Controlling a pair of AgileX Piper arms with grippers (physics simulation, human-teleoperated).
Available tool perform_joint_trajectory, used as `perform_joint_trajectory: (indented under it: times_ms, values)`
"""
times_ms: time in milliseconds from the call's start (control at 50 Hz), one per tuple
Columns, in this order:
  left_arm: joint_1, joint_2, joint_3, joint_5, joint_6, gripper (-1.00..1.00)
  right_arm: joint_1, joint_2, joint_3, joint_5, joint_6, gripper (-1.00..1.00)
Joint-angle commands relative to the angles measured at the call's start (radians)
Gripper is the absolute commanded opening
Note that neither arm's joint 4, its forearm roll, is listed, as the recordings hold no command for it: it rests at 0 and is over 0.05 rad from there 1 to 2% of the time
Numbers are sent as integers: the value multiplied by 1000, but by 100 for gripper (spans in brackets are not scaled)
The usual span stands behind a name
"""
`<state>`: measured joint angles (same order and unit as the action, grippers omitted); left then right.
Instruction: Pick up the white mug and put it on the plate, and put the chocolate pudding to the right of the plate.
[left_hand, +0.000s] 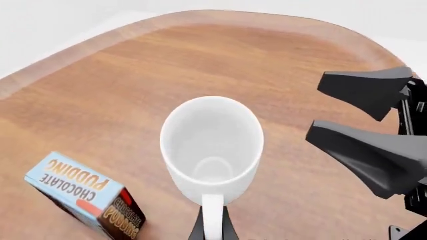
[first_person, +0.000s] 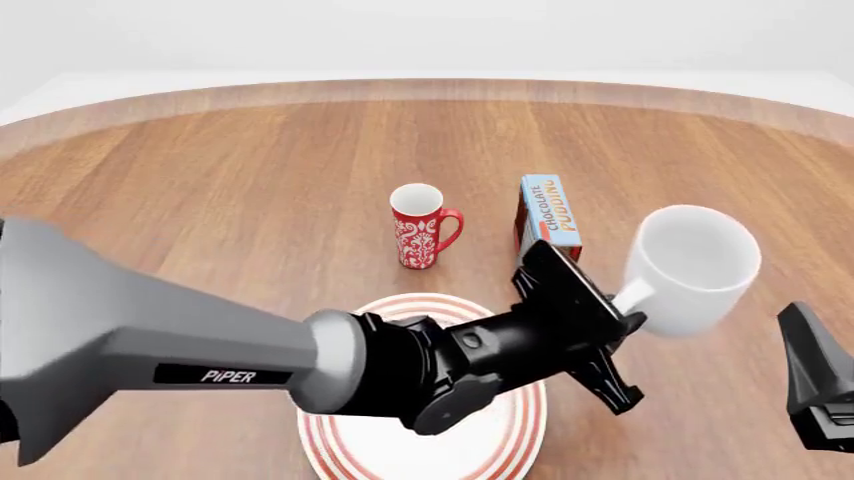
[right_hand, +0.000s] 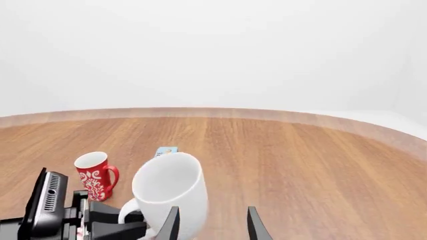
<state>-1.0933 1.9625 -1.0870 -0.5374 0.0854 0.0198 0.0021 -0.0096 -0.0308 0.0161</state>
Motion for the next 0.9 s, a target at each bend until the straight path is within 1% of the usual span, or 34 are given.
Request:
perform_joint_trajectory:
  times_ms: [20, 100, 320, 620, 900]
  values:
    - [10, -79, 65, -17, 12, -100, -1, 0, 3, -2, 0, 100]
    - [9, -97, 81, -19, 15, -100, -1, -2, 2, 0, 0, 100]
    - [-1, -178, 161, -30, 26, -100, -2, -2, -1, 3, 1, 100]
    - [19, -289, 262, -42, 32, -100, 0, -2, -3, 5, 0, 100]
    - [33, -342, 316, -49, 26, -100, 1, -2, -3, 3, -1, 100]
